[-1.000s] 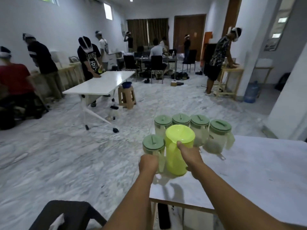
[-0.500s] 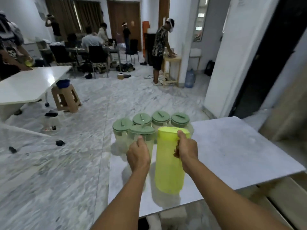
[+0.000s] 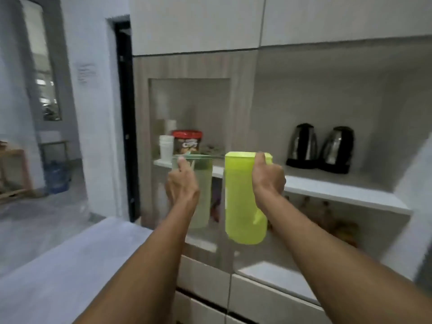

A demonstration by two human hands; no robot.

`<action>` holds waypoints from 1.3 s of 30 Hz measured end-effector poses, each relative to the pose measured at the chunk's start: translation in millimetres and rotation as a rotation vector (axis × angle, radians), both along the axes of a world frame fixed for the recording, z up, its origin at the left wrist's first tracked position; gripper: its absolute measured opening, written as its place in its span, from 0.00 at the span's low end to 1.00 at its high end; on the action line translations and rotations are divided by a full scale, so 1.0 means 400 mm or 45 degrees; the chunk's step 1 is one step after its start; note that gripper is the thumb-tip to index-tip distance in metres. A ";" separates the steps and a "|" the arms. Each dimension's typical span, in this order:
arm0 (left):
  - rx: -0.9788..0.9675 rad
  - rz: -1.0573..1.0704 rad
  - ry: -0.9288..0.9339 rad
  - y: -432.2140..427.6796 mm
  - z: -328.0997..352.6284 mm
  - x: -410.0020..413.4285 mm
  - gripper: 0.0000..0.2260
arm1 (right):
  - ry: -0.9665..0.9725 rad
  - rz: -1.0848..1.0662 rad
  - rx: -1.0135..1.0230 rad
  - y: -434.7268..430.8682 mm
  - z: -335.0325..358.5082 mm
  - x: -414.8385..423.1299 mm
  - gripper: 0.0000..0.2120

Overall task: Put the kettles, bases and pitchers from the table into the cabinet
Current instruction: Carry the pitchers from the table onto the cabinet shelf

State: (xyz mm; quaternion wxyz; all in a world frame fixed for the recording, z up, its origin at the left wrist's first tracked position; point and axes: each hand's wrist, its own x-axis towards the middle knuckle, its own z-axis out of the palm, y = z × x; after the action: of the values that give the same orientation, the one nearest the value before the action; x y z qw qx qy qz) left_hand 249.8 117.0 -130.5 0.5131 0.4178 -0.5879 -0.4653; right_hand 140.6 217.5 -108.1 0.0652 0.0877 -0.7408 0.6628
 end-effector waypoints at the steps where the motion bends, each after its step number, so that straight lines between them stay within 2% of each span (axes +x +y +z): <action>1: 0.006 -0.086 0.060 0.046 0.018 -0.093 0.32 | 0.035 -0.077 -0.031 0.062 0.022 -0.064 0.25; 7: -0.089 -0.450 0.155 0.269 0.125 -0.503 0.26 | 0.212 -0.364 -0.188 0.322 0.142 -0.340 0.21; 13: -0.160 -0.398 0.143 0.260 0.175 -0.734 0.25 | 0.304 -0.436 -0.223 0.341 0.185 -0.543 0.23; 19: -0.167 -0.271 0.078 0.079 0.184 -0.931 0.24 | 0.292 -0.351 -0.255 0.174 0.178 -0.765 0.22; 21: -0.138 -0.230 0.043 0.010 0.182 -0.999 0.21 | 0.272 -0.293 -0.223 0.093 0.164 -0.846 0.21; 28: 0.010 -0.248 -0.212 -0.239 0.051 -1.209 0.17 | 0.134 -0.107 -0.074 -0.210 0.066 -1.102 0.26; 30: 0.048 -0.187 -0.141 -0.298 0.025 -1.258 0.16 | 0.104 -0.023 -0.041 -0.292 0.060 -1.173 0.25; 32: -0.053 -0.083 -0.049 -0.343 0.013 -1.310 0.14 | 0.129 0.058 0.020 -0.372 0.060 -1.249 0.28; 34: -0.151 -0.062 -0.054 -0.388 0.007 -1.373 0.15 | 0.174 0.132 0.009 -0.440 0.055 -1.326 0.29; 39: -0.135 -0.172 -0.137 -0.492 0.022 -1.541 0.20 | 0.110 0.228 0.009 -0.554 0.058 -1.499 0.25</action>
State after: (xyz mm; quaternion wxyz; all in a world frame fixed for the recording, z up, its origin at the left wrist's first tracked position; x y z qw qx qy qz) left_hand -366.6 -79.8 -121.8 0.4696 0.3739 -0.6654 -0.4438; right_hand -459.1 -4.0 -84.9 0.0374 0.1822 -0.7289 0.6589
